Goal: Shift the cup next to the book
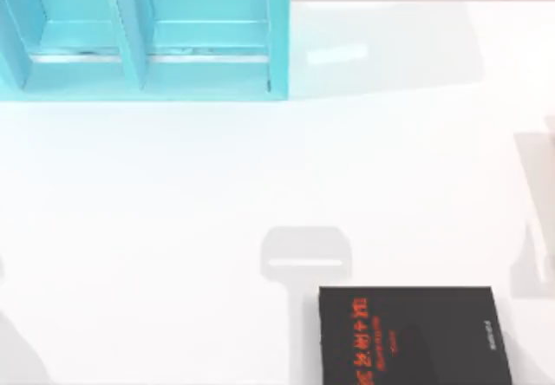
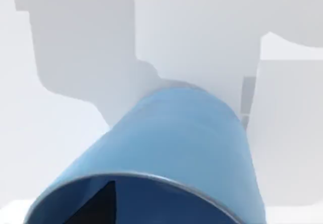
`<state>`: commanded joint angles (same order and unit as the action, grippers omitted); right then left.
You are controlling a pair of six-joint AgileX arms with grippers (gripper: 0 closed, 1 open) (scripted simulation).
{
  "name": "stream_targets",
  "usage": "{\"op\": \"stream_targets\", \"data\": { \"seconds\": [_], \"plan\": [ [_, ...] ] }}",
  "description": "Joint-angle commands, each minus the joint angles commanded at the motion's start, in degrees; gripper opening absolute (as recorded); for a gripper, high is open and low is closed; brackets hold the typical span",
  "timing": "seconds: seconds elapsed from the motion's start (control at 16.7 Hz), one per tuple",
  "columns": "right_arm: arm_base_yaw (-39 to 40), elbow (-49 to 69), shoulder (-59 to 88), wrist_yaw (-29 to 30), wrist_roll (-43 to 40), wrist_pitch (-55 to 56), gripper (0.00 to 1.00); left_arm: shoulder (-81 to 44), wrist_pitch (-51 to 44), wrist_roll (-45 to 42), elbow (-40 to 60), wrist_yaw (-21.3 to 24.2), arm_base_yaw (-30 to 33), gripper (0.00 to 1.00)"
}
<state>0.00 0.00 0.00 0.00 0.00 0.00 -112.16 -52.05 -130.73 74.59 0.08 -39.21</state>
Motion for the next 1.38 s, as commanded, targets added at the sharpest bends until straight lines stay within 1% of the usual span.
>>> {"op": "stream_targets", "data": {
  "seconds": [0.3,1.08,1.14,1.38],
  "plan": [
    [0.0,0.0,0.0,0.0,0.0,0.0,1.00,-0.5,1.5,0.0,-1.4,0.0,0.0,1.00],
    [0.0,0.0,0.0,0.0,0.0,0.0,1.00,-0.5,1.5,0.0,-1.4,0.0,0.0,0.02],
    [0.0,0.0,0.0,0.0,0.0,0.0,1.00,-0.5,1.5,0.0,-1.4,0.0,0.0,0.00],
    [0.0,0.0,0.0,0.0,0.0,0.0,1.00,-0.5,1.5,0.0,-1.4,0.0,0.0,0.00]
  ]
}}
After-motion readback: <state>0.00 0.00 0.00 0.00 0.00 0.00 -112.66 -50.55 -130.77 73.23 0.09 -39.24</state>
